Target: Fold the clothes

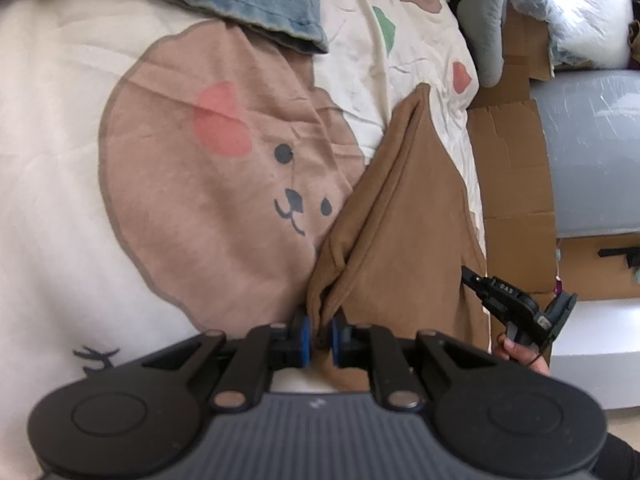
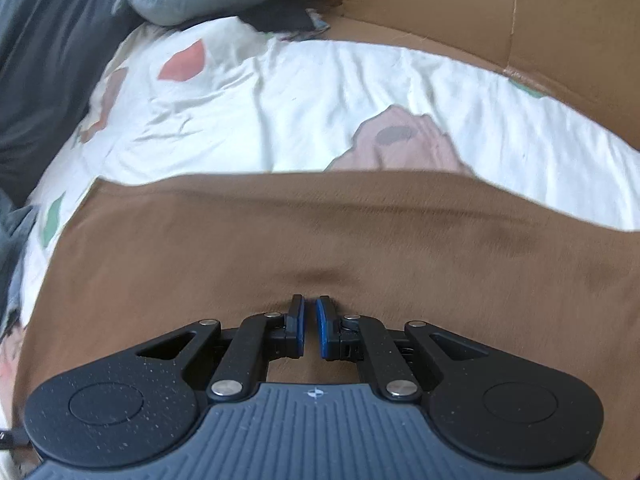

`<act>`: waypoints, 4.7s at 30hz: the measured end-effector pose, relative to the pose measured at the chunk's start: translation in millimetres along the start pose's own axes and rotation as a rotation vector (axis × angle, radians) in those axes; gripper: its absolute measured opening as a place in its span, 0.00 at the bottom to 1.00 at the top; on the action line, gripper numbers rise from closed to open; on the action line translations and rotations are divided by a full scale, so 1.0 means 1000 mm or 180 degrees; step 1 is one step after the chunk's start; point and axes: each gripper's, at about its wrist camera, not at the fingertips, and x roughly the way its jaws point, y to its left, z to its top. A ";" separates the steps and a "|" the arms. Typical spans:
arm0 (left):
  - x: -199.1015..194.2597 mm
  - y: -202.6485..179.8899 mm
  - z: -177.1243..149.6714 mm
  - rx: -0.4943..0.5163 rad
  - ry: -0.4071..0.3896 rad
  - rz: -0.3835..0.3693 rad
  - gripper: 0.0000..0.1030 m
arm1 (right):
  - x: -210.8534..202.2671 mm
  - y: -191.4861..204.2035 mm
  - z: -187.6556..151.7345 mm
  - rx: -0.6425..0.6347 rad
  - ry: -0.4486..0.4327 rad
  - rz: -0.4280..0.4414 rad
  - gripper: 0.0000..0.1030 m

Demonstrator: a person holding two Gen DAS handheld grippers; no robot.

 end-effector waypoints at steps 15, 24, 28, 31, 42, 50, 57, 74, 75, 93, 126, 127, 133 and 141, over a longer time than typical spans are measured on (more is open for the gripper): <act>-0.004 -0.005 0.003 0.0047 0.0003 -0.0029 0.10 | 0.025 -0.008 0.049 -0.0008 0.0108 -0.0100 0.11; -0.016 -0.025 0.009 0.0125 -0.0050 -0.0127 0.09 | 0.005 0.001 0.055 -0.0104 0.0369 0.0149 0.40; -0.022 -0.042 0.011 0.0168 -0.0062 -0.0208 0.08 | -0.022 0.010 0.044 -0.0039 0.0312 0.0205 0.40; -0.028 -0.058 0.013 0.0214 -0.0080 -0.0245 0.08 | -0.045 0.018 0.034 0.0033 0.0275 0.0271 0.42; -0.037 -0.095 0.013 0.0200 -0.0029 -0.0215 0.08 | -0.123 0.059 0.007 -0.0382 0.0185 0.0527 0.50; -0.035 -0.125 0.018 0.0280 0.0085 -0.0178 0.07 | -0.163 0.098 -0.019 -0.0719 0.0120 0.0712 0.51; -0.032 -0.147 0.023 0.0280 0.0099 -0.0228 0.07 | -0.179 0.122 -0.037 -0.0823 0.0015 0.0783 0.53; -0.021 -0.182 0.030 0.0319 0.0363 -0.0331 0.07 | -0.175 0.189 -0.076 -0.0927 -0.0230 0.1058 0.54; -0.021 -0.182 0.030 0.0313 0.0375 -0.0337 0.07 | -0.173 0.193 -0.077 -0.0956 -0.0271 0.1022 0.54; -0.024 -0.170 0.033 0.0087 0.0438 -0.0475 0.07 | -0.144 0.265 -0.087 -0.1739 -0.0706 0.0410 0.39; 0.057 -0.146 0.140 0.0724 0.0466 0.0377 0.70 | -0.150 0.239 -0.077 -0.1141 -0.0648 0.0699 0.03; 0.063 -0.145 0.143 0.0720 0.0474 0.0391 0.70 | -0.151 0.238 -0.077 -0.1102 -0.0645 0.0708 0.03; 0.091 -0.141 0.161 0.0631 0.0518 0.0439 0.67 | -0.152 0.232 -0.080 -0.0838 -0.0643 0.0776 0.02; 0.115 -0.139 0.171 0.0649 0.0630 0.0614 0.28 | -0.153 0.228 -0.074 -0.0799 -0.0584 0.0795 0.02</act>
